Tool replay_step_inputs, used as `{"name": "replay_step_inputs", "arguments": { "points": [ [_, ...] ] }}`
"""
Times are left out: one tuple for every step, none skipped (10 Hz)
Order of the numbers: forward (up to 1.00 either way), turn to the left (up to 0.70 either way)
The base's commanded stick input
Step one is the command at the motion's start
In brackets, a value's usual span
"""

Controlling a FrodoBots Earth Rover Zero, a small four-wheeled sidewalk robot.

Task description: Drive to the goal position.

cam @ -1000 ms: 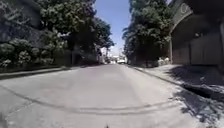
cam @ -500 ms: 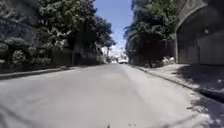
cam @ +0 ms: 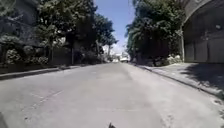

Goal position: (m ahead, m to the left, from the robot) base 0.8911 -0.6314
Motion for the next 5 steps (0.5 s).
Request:
{"name": "replay_step_inputs", "arguments": {
  "points": [
    [1.0, 0.0],
    [1.0, 0.0],
    [1.0, 0.0],
    [1.0, 0.0],
    [1.0, 0.0]
  ]
}}
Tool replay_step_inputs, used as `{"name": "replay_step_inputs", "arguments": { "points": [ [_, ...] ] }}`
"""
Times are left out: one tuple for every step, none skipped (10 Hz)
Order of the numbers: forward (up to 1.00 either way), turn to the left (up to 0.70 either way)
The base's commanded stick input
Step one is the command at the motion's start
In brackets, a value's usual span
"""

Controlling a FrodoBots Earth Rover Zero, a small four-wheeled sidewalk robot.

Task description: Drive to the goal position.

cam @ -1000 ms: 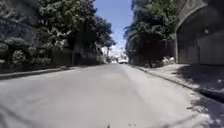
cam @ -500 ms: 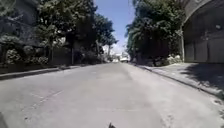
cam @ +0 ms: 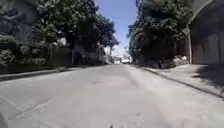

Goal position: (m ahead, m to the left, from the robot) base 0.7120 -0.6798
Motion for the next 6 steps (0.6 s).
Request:
{"name": "replay_step_inputs", "arguments": {
  "points": [
    [1.0, 0.0],
    [1.0, 0.0],
    [1.0, 0.0],
    [1.0, 0.0],
    [1.0, 0.0],
    [1.0, 0.0]
  ]
}}
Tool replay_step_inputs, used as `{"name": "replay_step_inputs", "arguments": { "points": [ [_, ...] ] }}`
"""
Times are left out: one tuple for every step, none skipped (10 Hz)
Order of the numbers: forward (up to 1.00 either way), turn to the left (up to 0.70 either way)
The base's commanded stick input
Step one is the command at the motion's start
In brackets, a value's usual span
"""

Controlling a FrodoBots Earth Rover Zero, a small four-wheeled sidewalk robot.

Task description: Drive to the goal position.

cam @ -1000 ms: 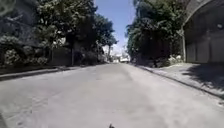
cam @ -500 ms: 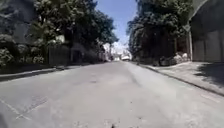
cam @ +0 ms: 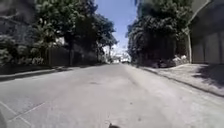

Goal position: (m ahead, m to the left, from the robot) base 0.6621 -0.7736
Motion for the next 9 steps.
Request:
{"name": "replay_step_inputs", "arguments": {
  "points": [
    [1.0, 0.0],
    [1.0, 0.0],
    [1.0, 0.0],
    [1.0, 0.0],
    [1.0, 0.0],
    [1.0, 0.0],
    [1.0, 0.0],
    [1.0, 0.0],
    [1.0, 0.0]
  ]
}}
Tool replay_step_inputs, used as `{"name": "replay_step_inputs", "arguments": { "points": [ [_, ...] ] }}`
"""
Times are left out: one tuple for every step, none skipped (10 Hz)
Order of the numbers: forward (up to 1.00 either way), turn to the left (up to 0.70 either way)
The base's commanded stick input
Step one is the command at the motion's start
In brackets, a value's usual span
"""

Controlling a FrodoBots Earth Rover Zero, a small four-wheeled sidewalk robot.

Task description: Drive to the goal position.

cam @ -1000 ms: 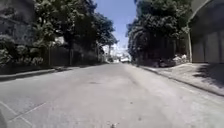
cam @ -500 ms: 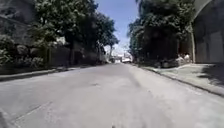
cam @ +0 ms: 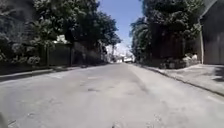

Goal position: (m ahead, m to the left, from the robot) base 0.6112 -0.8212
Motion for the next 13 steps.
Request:
{"name": "replay_step_inputs", "arguments": {
  "points": [
    [1.0, 0.0],
    [1.0, 0.0],
    [1.0, 0.0],
    [1.0, -0.05],
    [1.0, -0.1],
    [1.0, -0.15],
    [1.0, -0.2],
    [1.0, -0.25],
    [1.0, -0.3],
    [1.0, -0.35],
    [1.0, -0.36],
    [1.0, 0.0],
    [1.0, 0.0]
  ]
}}
